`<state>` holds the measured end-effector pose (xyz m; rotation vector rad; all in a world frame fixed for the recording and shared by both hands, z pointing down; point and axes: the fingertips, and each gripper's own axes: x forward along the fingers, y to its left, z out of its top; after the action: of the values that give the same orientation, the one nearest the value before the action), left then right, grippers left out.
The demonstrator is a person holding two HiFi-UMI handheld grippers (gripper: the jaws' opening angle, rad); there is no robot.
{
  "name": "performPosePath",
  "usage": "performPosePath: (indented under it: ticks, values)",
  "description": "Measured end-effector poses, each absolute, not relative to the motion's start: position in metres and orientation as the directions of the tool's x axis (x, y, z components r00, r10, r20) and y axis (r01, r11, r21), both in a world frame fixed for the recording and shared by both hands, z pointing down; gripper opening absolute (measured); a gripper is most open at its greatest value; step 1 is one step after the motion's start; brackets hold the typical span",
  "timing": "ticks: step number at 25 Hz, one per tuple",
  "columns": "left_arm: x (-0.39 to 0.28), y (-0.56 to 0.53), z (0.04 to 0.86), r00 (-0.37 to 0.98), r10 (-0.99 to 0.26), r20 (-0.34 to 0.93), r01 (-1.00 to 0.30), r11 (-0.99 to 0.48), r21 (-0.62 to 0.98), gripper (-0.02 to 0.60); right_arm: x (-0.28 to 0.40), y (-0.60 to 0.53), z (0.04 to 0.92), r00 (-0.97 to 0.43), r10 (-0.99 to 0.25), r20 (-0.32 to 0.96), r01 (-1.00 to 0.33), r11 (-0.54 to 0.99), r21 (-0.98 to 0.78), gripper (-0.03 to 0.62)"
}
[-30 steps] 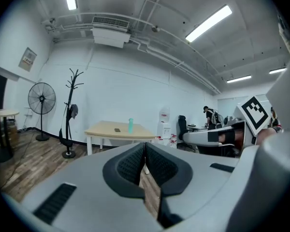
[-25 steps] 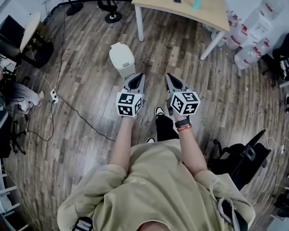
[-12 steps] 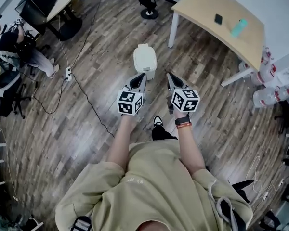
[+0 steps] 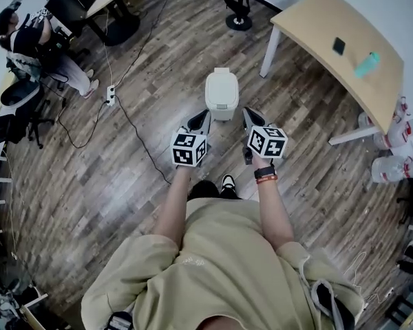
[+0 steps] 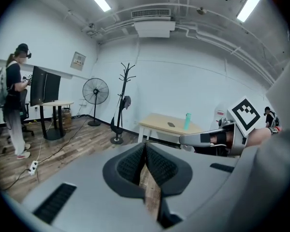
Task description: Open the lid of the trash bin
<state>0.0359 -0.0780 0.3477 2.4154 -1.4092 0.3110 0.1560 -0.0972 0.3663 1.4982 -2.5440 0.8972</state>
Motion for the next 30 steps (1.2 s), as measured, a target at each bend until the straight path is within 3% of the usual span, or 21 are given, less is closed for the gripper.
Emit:
performPosePath:
  ticks: [6,12,17,30]
  values:
    - [0.021,-0.109,0.378,0.463,-0.816,0.346,-0.886,-0.413,0.21,0.023,0.14,-0.134,0.4,-0.583,-0.718,0.38,-0.785,0.376,-0.493,0.015]
    - [-0.006,-0.164,0.435,0.428,-0.797,0.426,-0.903,-0.356,0.24,0.023,0.117,-0.184,0.458,-0.587,-0.677,0.444,-0.78,0.324,-0.536,0.015]
    - [-0.023,-0.22,0.471,0.439,-0.814,0.381,-0.897,-0.371,0.242,0.023,0.102,-0.222,0.505,-0.597,-0.673,0.436,-0.718,0.205,-0.665,0.015]
    - [-0.032,-0.3,0.602,0.52,-0.714,0.469,-0.854,-0.416,0.312,0.023,0.071,-0.297,0.658,-0.552,-0.594,0.585,-0.746,0.039,-0.664,0.014]
